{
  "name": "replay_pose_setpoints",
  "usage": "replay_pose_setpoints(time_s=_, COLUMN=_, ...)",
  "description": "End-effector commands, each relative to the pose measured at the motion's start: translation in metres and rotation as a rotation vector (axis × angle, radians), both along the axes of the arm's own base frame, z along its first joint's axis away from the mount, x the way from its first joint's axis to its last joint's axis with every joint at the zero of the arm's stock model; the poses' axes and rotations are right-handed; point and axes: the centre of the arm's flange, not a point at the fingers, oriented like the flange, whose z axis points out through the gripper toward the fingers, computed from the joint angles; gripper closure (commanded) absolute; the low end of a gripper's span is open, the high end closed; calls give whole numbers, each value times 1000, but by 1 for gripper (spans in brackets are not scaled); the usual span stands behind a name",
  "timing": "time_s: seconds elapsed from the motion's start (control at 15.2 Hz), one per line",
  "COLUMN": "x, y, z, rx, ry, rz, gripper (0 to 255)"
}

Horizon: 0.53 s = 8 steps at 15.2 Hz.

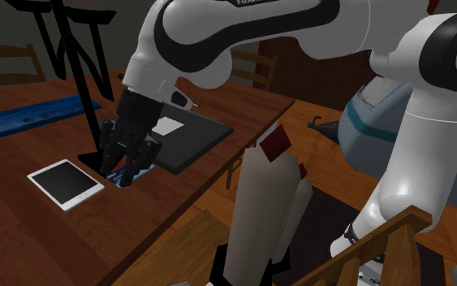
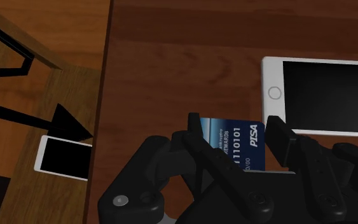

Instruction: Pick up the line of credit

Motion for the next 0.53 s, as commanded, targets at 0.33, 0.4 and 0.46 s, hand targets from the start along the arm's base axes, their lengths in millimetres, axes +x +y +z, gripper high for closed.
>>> replay_pose_setpoints(time_s=0.33, x=-1, y=1, z=37, rx=0, ry=0, rz=0, gripper=255)
replay_pose_setpoints(time_s=0.4, x=-1, y=1, z=37, rx=0, ry=0, rz=0, gripper=255)
replay_pose_setpoints(time_s=0.46, x=-1, y=1, z=37, rx=0, ry=0, rz=0, gripper=255)
